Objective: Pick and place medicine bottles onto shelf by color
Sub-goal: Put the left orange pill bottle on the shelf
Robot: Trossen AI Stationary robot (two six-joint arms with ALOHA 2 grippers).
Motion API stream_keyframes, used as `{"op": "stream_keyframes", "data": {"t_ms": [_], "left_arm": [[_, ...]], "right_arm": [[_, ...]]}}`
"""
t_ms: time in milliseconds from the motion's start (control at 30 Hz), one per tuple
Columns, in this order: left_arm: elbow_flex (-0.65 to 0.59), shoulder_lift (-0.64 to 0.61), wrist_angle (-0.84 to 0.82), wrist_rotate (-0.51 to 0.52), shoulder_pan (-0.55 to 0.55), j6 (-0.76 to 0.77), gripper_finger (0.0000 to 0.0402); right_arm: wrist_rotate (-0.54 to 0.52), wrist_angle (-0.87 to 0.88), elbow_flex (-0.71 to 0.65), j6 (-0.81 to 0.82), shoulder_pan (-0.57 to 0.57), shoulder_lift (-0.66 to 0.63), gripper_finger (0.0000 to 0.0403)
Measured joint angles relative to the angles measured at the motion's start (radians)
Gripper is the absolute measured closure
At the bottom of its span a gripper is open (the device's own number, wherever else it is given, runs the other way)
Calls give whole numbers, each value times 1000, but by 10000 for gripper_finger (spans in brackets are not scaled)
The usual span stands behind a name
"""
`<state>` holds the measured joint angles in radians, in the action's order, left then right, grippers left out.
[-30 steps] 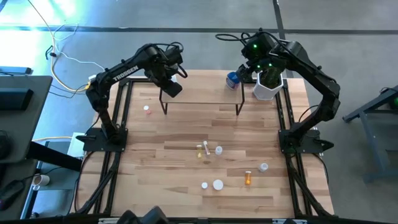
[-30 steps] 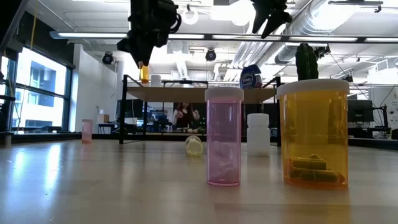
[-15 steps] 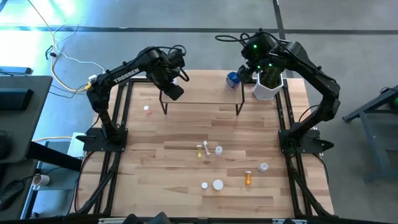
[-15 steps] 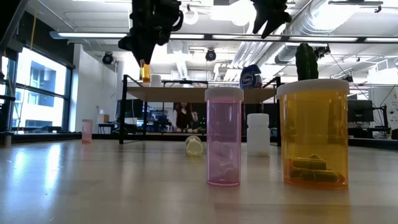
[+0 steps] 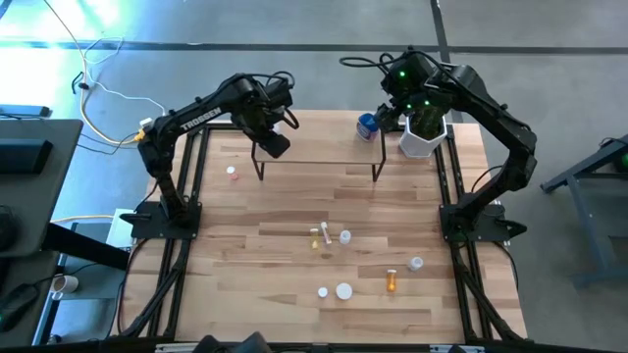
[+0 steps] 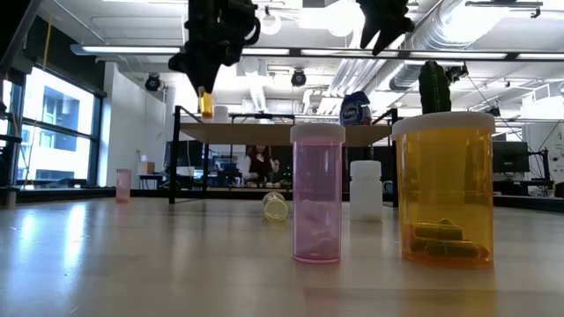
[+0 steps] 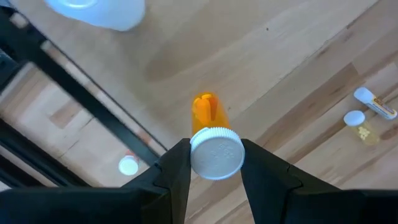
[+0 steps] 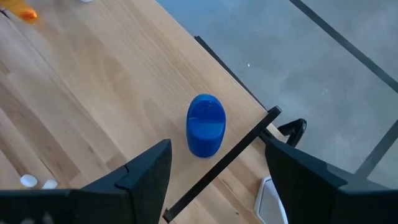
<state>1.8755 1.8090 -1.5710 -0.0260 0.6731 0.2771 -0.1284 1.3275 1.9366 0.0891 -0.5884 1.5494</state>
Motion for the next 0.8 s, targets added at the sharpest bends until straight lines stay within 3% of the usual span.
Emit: {"op": "stream_keyframes", "data": {"t_ms": [800], "left_arm": [[-1,11,0,-11,-2,-19,284]], "right_arm": [[0,8,0,16,0,0,153]]}}
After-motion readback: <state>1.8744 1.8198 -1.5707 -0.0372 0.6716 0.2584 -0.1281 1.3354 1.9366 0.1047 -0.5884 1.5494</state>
